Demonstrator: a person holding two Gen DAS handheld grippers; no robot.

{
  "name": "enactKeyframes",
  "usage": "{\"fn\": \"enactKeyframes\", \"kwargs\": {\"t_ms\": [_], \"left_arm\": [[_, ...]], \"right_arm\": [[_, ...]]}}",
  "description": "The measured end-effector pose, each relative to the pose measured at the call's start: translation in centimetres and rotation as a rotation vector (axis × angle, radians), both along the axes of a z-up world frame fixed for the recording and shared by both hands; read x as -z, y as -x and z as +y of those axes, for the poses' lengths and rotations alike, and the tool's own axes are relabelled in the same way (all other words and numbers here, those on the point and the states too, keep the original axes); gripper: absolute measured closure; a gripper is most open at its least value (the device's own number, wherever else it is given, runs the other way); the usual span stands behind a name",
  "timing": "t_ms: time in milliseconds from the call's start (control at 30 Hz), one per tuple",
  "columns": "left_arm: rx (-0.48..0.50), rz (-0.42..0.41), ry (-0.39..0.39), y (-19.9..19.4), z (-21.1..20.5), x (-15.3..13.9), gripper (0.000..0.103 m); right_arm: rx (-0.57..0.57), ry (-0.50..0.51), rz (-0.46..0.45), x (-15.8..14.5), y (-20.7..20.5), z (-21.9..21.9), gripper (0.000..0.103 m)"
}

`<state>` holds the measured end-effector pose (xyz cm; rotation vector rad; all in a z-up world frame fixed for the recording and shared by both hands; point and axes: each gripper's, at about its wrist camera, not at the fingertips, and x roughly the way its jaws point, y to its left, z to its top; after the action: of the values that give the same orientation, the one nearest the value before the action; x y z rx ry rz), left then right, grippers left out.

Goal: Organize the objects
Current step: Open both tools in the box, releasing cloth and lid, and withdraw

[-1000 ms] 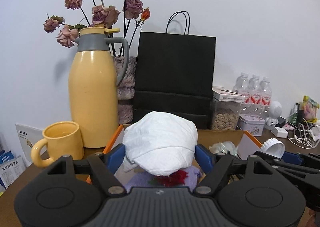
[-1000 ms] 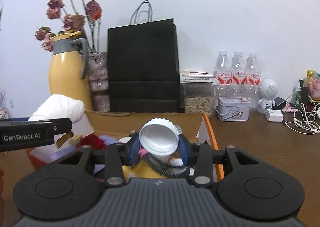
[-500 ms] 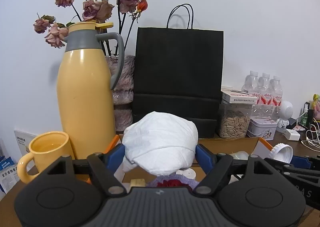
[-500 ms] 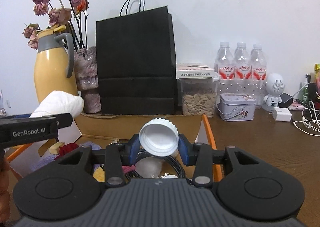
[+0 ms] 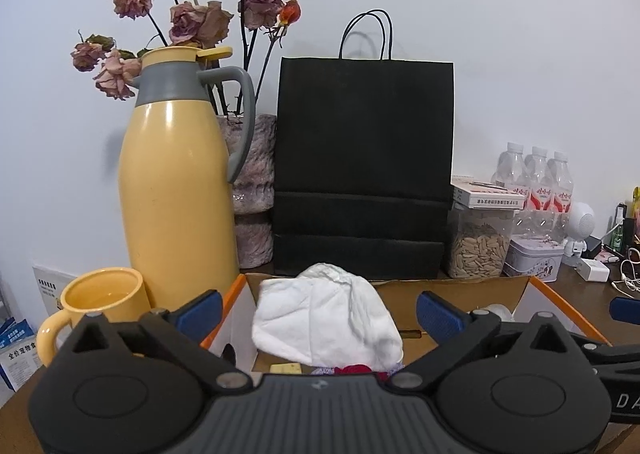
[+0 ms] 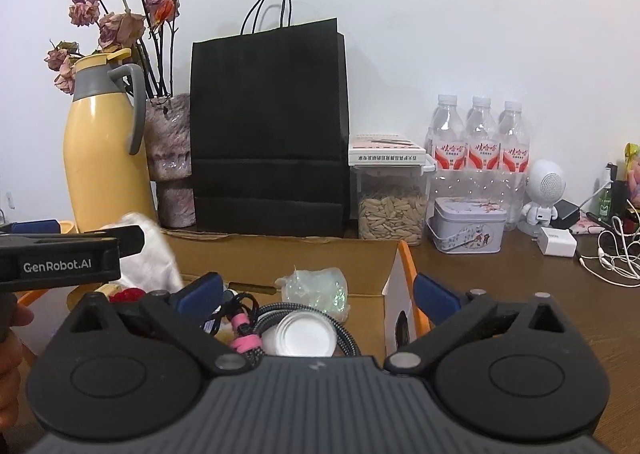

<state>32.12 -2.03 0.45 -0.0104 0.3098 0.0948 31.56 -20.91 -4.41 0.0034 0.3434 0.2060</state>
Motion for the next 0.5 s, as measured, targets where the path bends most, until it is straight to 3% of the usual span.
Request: {"fn": "enactKeyframes", "kwargs": {"t_ms": [500], "left_arm": [[-0.001,-0.016,0.003,2.0,0.0,0.3,0.000]], "right_arm": [[0.007,0.011,-0.032,-0.2,1.7,0.0,0.000]]}}
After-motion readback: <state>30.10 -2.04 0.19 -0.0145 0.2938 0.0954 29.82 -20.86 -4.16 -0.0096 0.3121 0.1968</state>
